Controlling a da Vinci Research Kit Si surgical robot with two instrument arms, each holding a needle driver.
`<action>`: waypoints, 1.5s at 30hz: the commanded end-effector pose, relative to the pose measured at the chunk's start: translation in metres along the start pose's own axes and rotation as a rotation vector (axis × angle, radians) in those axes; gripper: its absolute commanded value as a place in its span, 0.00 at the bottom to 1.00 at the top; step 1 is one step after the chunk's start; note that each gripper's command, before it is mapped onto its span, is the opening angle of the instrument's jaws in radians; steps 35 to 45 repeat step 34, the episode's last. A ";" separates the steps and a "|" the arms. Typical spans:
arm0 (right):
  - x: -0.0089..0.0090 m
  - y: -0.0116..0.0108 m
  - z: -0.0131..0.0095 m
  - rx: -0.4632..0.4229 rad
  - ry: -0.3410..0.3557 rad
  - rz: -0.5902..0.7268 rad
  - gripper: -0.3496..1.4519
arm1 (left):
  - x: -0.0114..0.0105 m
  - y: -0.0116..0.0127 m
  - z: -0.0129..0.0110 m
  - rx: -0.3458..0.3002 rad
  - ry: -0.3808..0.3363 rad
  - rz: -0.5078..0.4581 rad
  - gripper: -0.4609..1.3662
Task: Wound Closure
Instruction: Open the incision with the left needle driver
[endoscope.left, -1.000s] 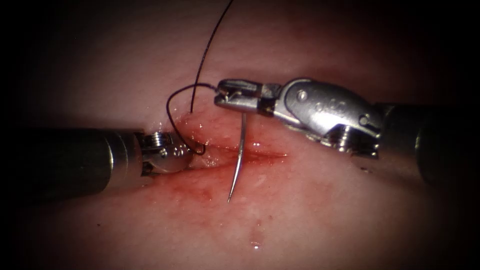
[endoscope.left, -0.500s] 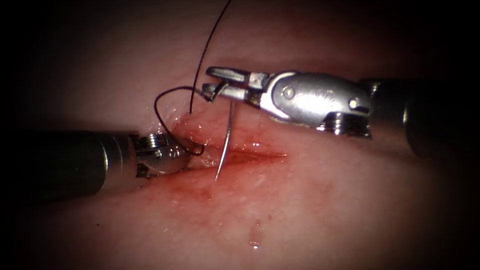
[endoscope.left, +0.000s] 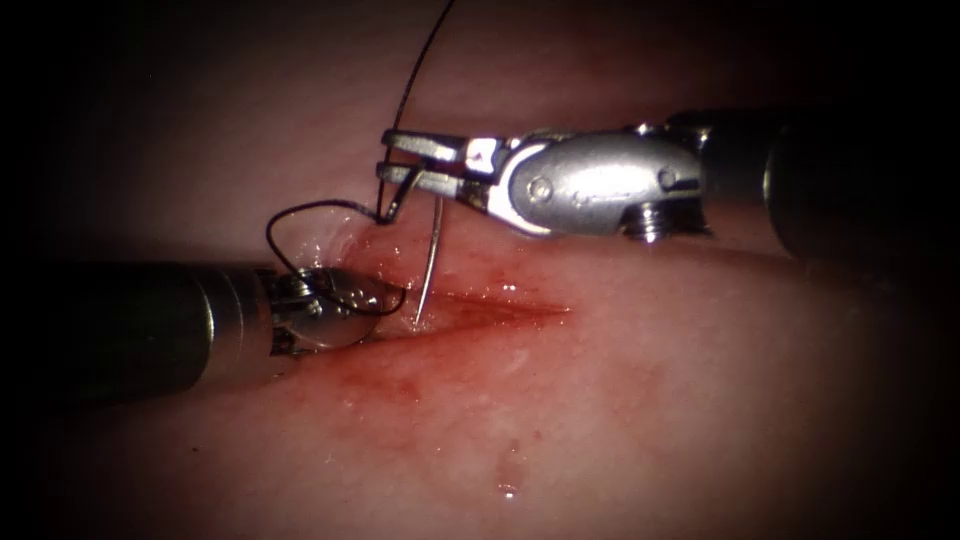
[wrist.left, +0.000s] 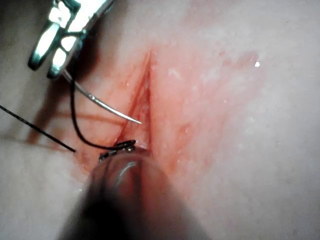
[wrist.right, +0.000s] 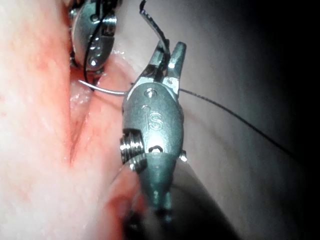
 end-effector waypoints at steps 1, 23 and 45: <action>-0.0001 0.0000 0.0002 -0.007 -0.001 -0.012 0.00 | 0.0000 0.0000 0.0000 0.011 -0.001 0.000 0.99; -0.0013 -0.0017 0.0009 0.023 -0.023 -0.118 0.00 | 0.0001 0.0000 -0.0001 0.011 0.005 -0.006 0.99; -0.0012 -0.0021 0.0009 0.028 -0.022 -0.139 0.00 | 0.0001 -0.0001 0.0000 0.009 0.011 -0.007 0.99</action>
